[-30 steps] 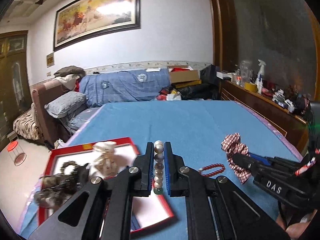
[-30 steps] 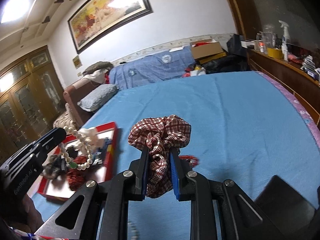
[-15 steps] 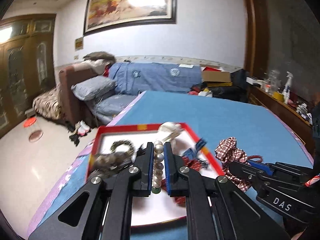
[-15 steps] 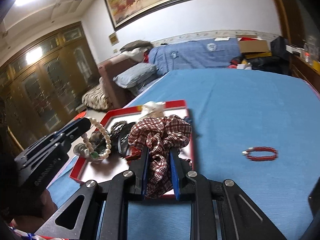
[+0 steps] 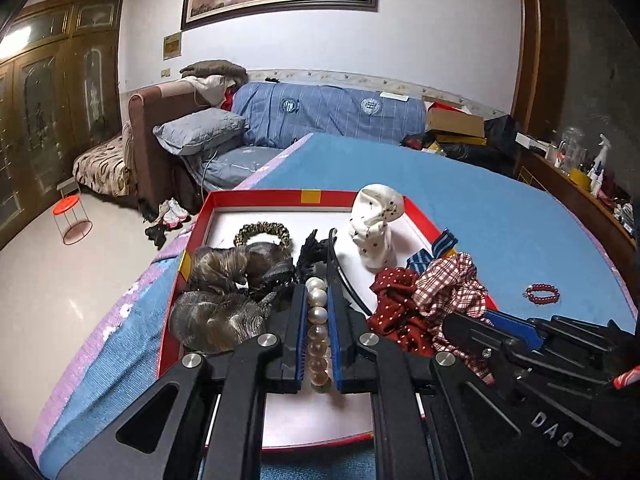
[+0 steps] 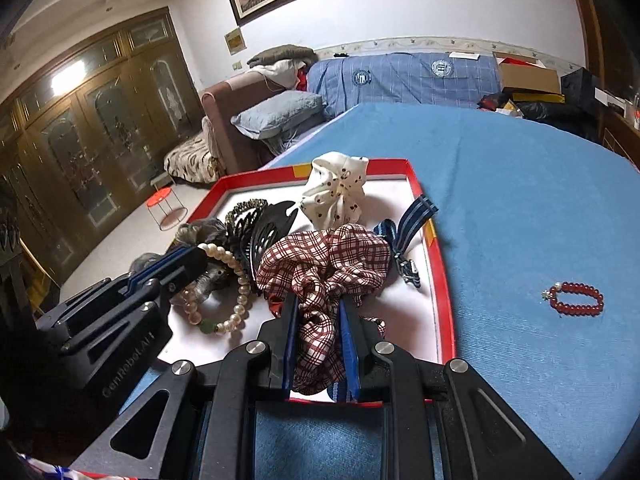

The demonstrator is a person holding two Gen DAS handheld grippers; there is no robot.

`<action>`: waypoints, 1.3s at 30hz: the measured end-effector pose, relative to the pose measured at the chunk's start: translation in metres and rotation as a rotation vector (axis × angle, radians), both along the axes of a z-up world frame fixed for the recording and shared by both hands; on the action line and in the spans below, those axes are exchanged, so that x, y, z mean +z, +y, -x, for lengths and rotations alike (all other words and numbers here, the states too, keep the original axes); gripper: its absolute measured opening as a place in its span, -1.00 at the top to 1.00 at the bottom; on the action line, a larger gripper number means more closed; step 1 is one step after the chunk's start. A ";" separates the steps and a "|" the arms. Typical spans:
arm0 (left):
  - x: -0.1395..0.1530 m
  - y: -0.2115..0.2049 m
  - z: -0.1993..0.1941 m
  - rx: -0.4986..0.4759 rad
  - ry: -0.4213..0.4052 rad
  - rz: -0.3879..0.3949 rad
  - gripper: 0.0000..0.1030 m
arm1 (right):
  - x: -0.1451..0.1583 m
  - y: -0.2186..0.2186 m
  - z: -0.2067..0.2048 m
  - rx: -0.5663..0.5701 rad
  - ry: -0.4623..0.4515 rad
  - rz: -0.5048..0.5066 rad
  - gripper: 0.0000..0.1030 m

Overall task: Organize jewelry
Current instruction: 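Open the left tool to drop the pearl bracelet while the right tool releases the plaid scrunchie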

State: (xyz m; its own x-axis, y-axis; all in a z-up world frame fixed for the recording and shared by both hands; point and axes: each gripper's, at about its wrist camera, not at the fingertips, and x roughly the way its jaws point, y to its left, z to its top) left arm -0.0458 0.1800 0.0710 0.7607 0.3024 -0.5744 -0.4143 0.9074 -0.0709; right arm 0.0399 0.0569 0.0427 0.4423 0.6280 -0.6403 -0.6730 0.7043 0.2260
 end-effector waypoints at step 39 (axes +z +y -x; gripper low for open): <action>0.044 -0.052 0.096 0.128 -0.097 -0.211 -1.00 | 0.059 -0.074 0.097 -0.117 -0.311 -0.035 -0.95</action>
